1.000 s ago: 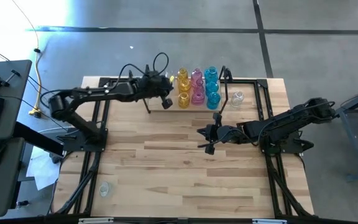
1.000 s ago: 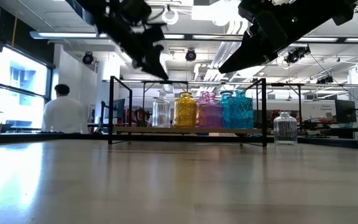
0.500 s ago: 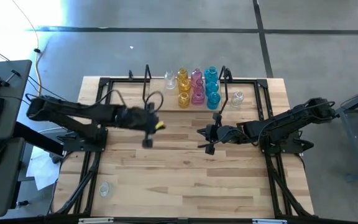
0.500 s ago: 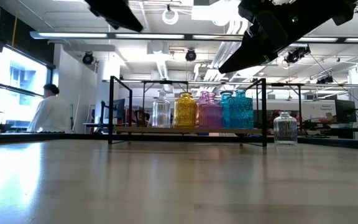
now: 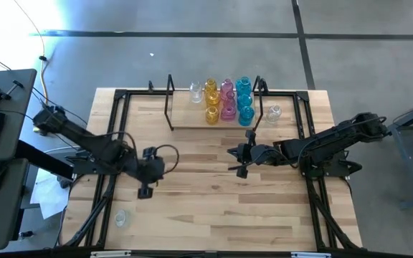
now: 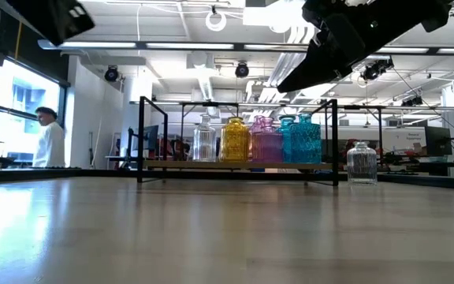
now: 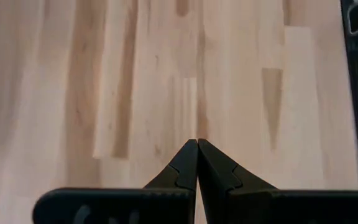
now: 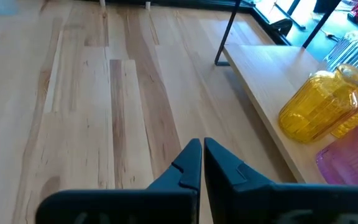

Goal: Sort vases onto shelf
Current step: Put the top transparent vase on the shelf aligned with the other transparent vase

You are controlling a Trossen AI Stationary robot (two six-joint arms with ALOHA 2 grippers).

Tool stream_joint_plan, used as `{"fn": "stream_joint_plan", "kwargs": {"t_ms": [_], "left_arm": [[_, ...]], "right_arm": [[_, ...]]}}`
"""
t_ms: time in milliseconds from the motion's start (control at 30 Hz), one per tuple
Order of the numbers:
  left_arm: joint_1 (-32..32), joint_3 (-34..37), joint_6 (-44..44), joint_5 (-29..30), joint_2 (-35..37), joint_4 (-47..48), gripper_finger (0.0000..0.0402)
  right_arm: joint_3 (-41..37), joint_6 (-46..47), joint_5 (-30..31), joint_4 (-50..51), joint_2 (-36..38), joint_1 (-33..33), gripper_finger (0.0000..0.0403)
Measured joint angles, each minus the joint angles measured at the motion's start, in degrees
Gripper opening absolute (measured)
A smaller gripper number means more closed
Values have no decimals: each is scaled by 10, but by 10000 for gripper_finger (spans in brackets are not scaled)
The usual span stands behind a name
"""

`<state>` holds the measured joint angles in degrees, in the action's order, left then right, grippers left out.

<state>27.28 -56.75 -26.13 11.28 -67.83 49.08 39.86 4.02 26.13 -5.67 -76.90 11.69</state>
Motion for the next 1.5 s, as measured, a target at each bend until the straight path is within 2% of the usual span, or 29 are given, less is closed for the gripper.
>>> {"fn": "stream_joint_plan", "kwargs": {"t_ms": [133, 333, 433, 567, 733, 833, 900, 1000, 1133, 1267, 1367, 1500], "left_arm": [[41, 0, -60, 11, -3, 4, 0], [85, 9, -64, 86, -1, -33, 0], [86, 44, -37, 85, 2, -109, 0], [66, 124, 17, 53, 3, -268, 0], [12, 245, 97, -10, 3, -564, 0], [-34, 320, 138, -44, 3, -755, 0], [-68, 365, 157, -68, 2, -865, 0], [-122, 416, 176, -97, 1, -980, 0], [-190, 441, 202, -129, 1, -1035, 0], [-258, 441, 235, -207, 1, -1043, 0], [-306, 441, 251, -264, 1, -1057, 0], [-365, 440, 266, -315, 1, -1065, 0]], "right_arm": [[0, 3, 19, 31, 4, 13, 0], [-1, 59, 181, 142, 54, 58, 0], [-25, 80, 224, 141, 88, 71, 0], [-99, 74, 212, 43, 141, 68, 0], [-183, 30, 190, -93, 218, 55, 0], [-186, 40, 199, -69, 274, 46, 0], [-180, 52, 232, -42, 309, 40, 0], [-173, 65, 281, -2, 354, 19, 0], [-171, 70, 285, 40, 391, -33, 0], [-171, 129, 281, 116, 394, -105, 20], [-171, 198, 266, 175, 390, -168, 62], [-171, 255, 201, 212, 383, -254, 137]]}}
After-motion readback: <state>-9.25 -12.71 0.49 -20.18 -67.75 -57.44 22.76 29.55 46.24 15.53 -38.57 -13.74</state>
